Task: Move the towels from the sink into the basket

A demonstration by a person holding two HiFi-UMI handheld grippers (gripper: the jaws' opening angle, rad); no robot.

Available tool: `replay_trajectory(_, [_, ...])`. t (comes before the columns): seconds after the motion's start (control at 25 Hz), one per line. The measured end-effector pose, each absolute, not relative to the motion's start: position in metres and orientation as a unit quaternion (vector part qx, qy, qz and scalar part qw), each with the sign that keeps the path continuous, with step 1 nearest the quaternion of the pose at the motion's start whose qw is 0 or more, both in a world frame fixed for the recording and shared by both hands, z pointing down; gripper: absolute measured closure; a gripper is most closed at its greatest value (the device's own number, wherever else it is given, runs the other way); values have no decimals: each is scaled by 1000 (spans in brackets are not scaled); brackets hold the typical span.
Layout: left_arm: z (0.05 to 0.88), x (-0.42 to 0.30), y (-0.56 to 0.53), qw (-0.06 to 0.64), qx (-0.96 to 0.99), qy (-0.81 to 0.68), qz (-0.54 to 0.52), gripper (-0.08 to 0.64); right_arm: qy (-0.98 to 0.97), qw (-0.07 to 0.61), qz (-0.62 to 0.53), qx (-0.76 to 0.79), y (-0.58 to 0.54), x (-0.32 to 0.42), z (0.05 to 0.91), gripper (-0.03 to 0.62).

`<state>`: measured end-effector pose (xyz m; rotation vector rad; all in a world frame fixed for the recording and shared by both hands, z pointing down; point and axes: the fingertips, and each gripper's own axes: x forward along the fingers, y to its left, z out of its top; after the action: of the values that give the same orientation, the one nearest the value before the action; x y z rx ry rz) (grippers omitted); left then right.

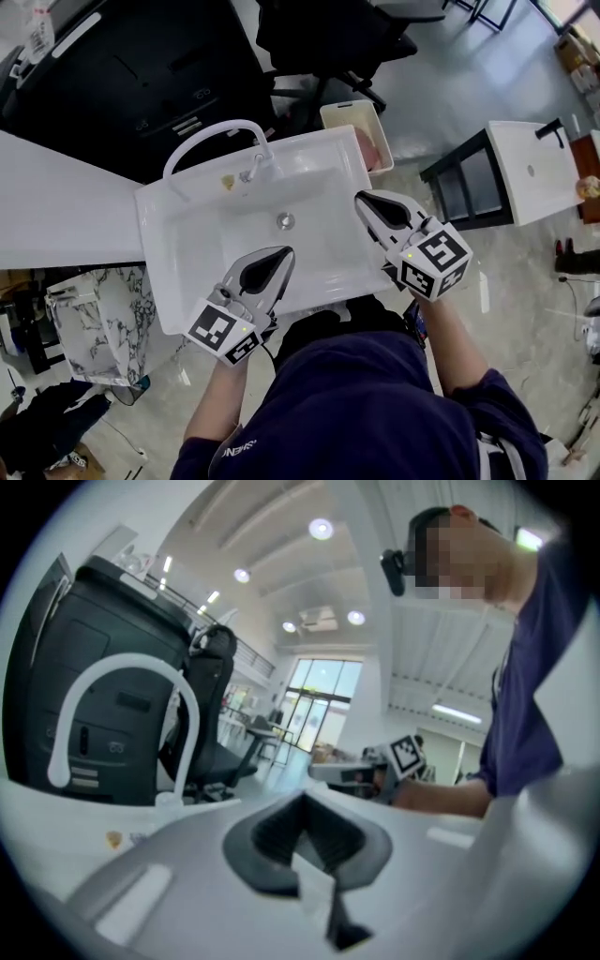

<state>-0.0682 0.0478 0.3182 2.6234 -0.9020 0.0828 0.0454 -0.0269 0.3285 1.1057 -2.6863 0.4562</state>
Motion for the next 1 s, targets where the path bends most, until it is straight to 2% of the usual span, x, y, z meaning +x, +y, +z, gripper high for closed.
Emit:
replay_trajectory(0.52, [300, -3, 90, 158, 911, -380, 34, 558, -944, 70, 127, 295, 25, 73, 300, 577])
replay_trajectory(1.0, [295, 61, 96, 149, 901, -406, 44, 558, -959, 57, 116, 253, 23, 110, 286, 578])
